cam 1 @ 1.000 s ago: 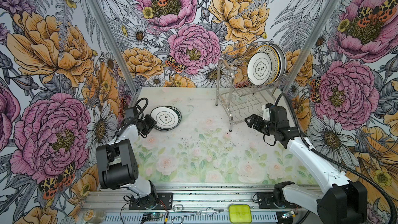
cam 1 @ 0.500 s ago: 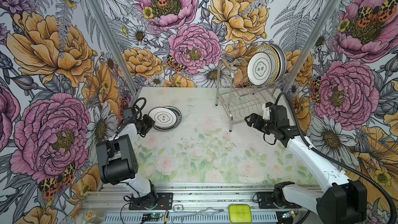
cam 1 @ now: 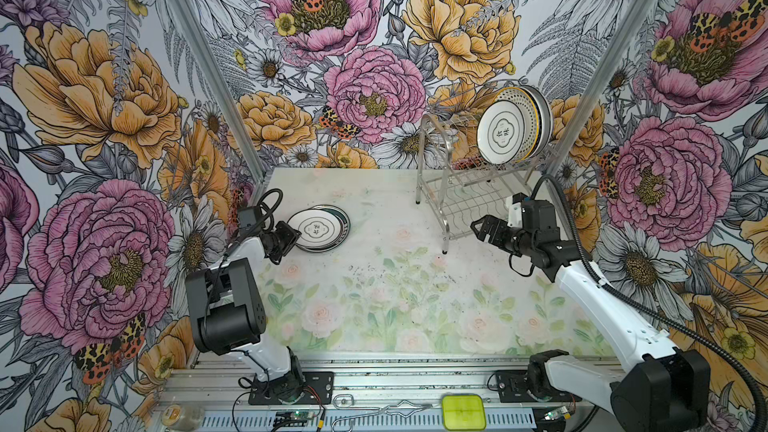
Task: Unload the plates from the dish rack
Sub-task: 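Lower the plate with the left gripper onto the plate stack on the table, then open the left gripper to release the plate while the right gripper reaches into the rack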
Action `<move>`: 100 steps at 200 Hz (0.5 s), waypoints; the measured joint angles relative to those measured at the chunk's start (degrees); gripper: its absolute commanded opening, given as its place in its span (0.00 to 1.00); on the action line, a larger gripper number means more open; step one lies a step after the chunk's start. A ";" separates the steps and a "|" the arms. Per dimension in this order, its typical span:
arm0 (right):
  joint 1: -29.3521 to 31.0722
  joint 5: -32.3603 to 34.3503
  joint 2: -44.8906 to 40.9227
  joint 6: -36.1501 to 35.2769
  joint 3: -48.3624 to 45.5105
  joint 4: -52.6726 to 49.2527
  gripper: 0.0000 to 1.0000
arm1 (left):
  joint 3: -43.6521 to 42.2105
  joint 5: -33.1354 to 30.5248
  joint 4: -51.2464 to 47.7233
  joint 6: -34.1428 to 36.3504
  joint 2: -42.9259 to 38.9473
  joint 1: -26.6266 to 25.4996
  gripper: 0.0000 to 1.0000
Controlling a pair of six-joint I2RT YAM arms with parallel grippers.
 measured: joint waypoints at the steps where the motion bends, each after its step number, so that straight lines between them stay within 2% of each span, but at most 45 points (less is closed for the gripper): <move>1: 0.00 0.00 0.00 -0.04 0.00 -0.02 0.98 | 0.07 -0.07 -0.02 -0.02 0.07 0.00 0.39; 61: 0.00 0.07 -0.28 -1.01 0.04 -2.08 0.99 | 1.27 -1.31 -1.84 0.15 2.73 -1.49 0.46; 100: 0.00 0.22 -1.18 -1.81 0.13 -3.06 0.99 | 2.64 -3.39 -3.91 0.37 3.43 -2.58 0.56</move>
